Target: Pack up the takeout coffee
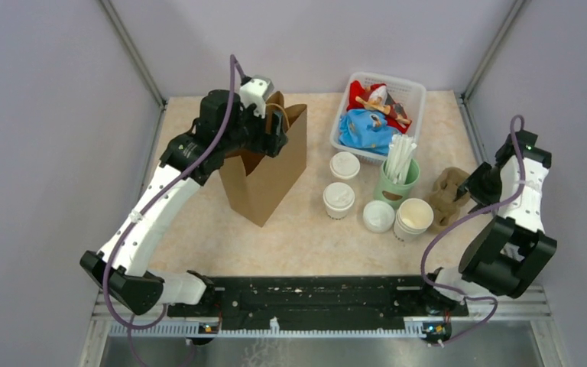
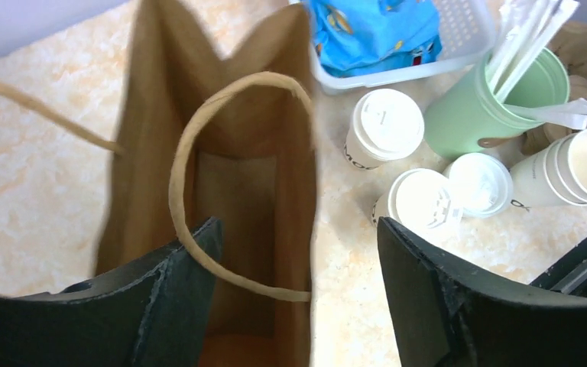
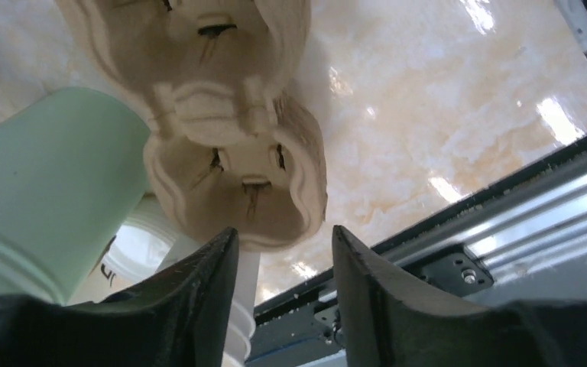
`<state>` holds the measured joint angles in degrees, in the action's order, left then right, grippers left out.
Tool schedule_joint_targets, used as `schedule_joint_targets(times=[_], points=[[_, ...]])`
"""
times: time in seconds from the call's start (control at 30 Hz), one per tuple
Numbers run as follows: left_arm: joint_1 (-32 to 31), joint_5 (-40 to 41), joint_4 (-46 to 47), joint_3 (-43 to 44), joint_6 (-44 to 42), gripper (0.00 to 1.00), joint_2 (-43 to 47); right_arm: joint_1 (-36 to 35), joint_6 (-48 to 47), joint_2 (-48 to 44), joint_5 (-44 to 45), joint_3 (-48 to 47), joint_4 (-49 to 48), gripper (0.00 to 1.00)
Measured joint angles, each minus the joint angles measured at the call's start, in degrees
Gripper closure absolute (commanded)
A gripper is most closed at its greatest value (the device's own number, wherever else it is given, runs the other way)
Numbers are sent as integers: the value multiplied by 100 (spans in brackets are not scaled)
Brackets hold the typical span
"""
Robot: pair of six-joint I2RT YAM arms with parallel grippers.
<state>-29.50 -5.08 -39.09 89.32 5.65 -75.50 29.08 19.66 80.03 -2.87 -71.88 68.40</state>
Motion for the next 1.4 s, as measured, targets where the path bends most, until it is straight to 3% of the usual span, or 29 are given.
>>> schedule_joint_targets(times=[0.2,0.37,0.7,1.0,1.27,1.4], points=[[-367,358,-11,144,-286,8,22,0,-332,433,-195,444,-785,58],[-356,793,-90,144,-393,6,42,24,-422,503,-201,584,-1314,60],[-356,973,-203,216,-433,6,48,72,-332,962,-317,640,-1853,84],[-356,988,-208,328,-433,6,-17,72,-302,874,-319,748,-1884,77],[-356,901,-210,328,-435,7,-55,72,-304,680,-321,750,-1731,79],[-356,898,-212,328,-433,7,-55,72,-304,675,-330,780,-1744,84]])
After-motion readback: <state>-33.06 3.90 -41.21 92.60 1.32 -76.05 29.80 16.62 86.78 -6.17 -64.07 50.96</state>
